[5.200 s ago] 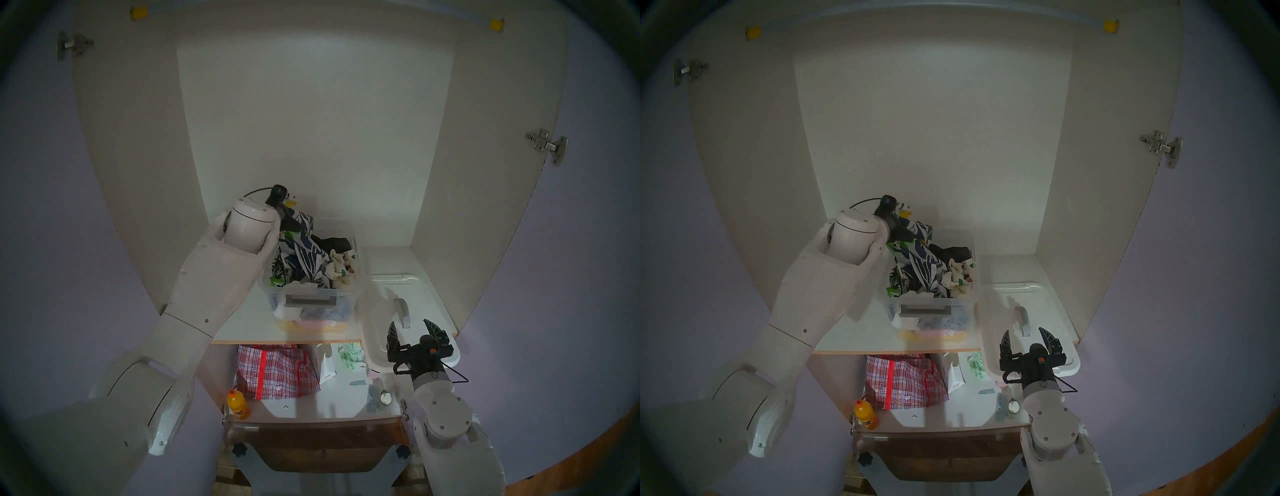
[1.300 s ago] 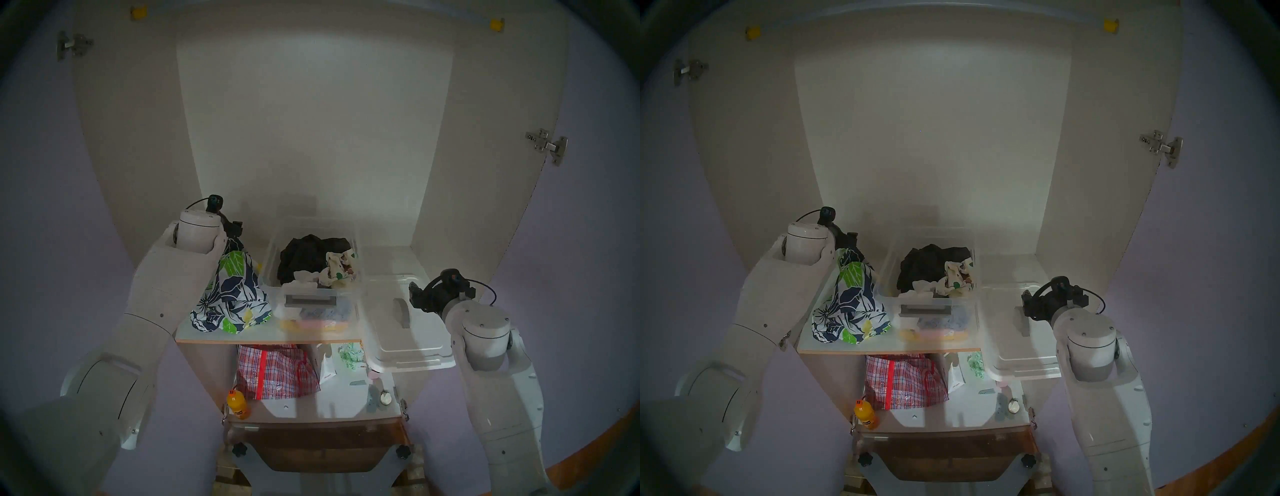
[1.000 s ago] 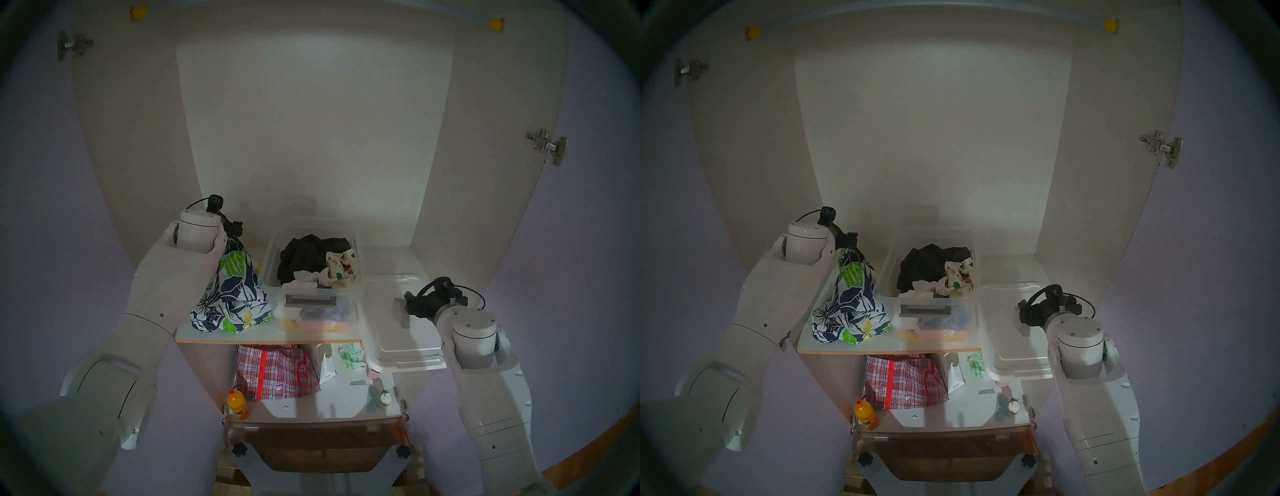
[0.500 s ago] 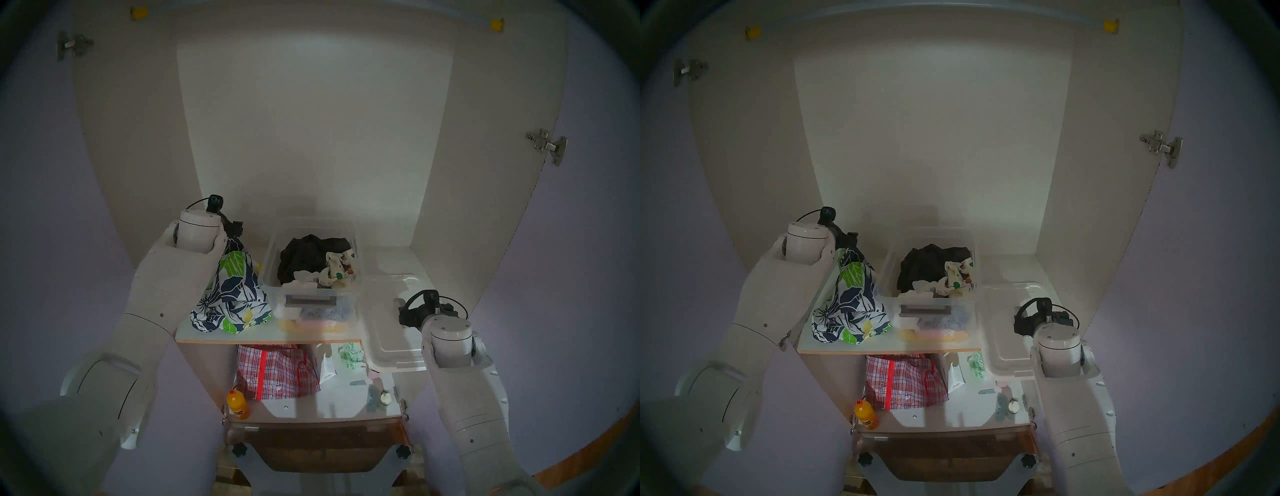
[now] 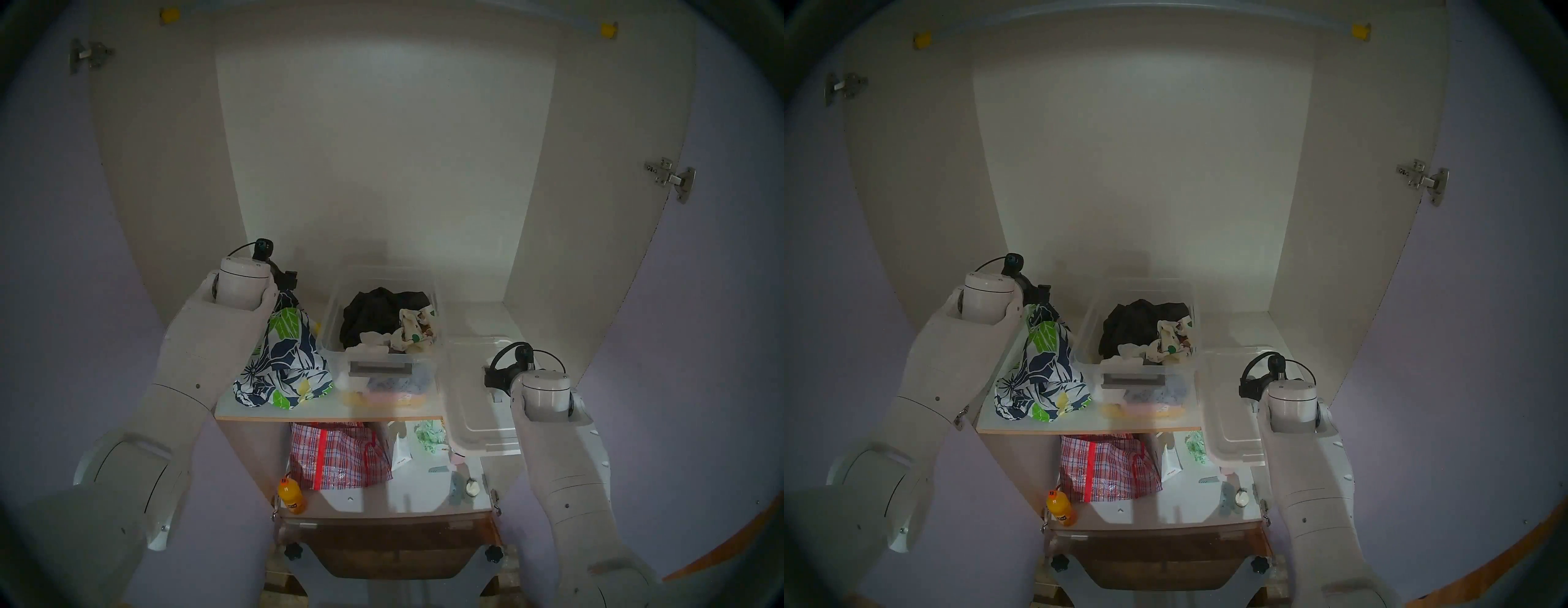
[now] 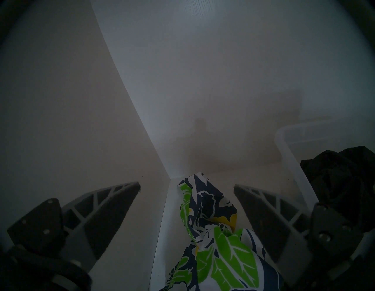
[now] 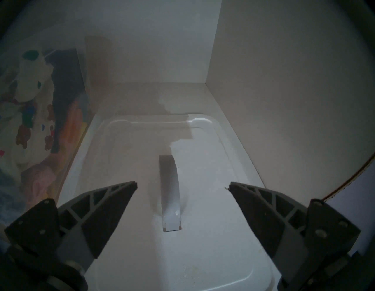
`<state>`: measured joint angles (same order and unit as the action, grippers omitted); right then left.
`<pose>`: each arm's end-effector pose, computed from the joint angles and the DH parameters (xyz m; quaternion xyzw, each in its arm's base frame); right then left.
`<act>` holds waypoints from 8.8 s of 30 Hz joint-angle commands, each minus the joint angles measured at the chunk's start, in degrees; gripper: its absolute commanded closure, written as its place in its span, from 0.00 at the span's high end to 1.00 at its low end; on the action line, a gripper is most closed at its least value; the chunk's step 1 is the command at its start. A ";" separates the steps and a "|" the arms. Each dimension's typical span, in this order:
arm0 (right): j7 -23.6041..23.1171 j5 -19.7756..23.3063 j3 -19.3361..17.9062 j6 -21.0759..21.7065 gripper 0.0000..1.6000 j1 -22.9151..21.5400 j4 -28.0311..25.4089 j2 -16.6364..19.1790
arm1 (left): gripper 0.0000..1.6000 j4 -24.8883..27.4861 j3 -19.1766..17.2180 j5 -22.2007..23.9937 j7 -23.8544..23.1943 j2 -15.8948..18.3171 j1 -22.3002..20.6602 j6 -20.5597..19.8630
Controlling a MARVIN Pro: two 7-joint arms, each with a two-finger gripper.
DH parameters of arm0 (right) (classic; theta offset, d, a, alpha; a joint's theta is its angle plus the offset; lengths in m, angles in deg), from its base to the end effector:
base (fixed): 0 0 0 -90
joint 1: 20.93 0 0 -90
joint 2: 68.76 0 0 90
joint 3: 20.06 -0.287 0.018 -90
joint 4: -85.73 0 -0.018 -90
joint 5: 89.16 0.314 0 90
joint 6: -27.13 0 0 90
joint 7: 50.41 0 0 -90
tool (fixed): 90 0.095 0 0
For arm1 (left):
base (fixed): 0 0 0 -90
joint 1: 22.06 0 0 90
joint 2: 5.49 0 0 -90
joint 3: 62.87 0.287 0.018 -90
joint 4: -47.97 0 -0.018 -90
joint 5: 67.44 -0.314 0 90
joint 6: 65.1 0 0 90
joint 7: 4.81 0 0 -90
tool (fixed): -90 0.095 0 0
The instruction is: Take clothing out of the storage bin and put the lid back on the bin
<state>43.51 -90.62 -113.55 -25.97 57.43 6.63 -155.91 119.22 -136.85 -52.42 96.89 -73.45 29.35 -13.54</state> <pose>0.4647 -0.0530 -0.3453 0.8885 -0.0327 0.4517 0.0739 0.5739 0.0938 -0.1643 -0.8152 0.0313 -0.5567 0.1569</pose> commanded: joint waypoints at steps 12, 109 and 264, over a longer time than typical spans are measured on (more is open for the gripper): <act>2.13 -3.69 3.88 -3.47 1.00 -2.78 8.19 1.79 | 1.00 1.35 -0.25 -0.12 -0.11 0.15 -1.97 0.34; 10.41 -3.84 3.96 -27.94 0.00 -16.37 31.01 0.90 | 1.00 1.28 -0.12 0.13 0.11 0.20 -1.97 0.38; 49.23 17.29 45.14 -9.90 0.00 -48.01 53.97 -27.85 | 1.00 0.60 0.81 3.42 -4.97 4.06 -2.77 0.52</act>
<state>93.71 -73.30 -71.13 -35.76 11.75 61.39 -183.09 118.41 -136.00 -48.88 92.09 -69.33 28.56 -13.52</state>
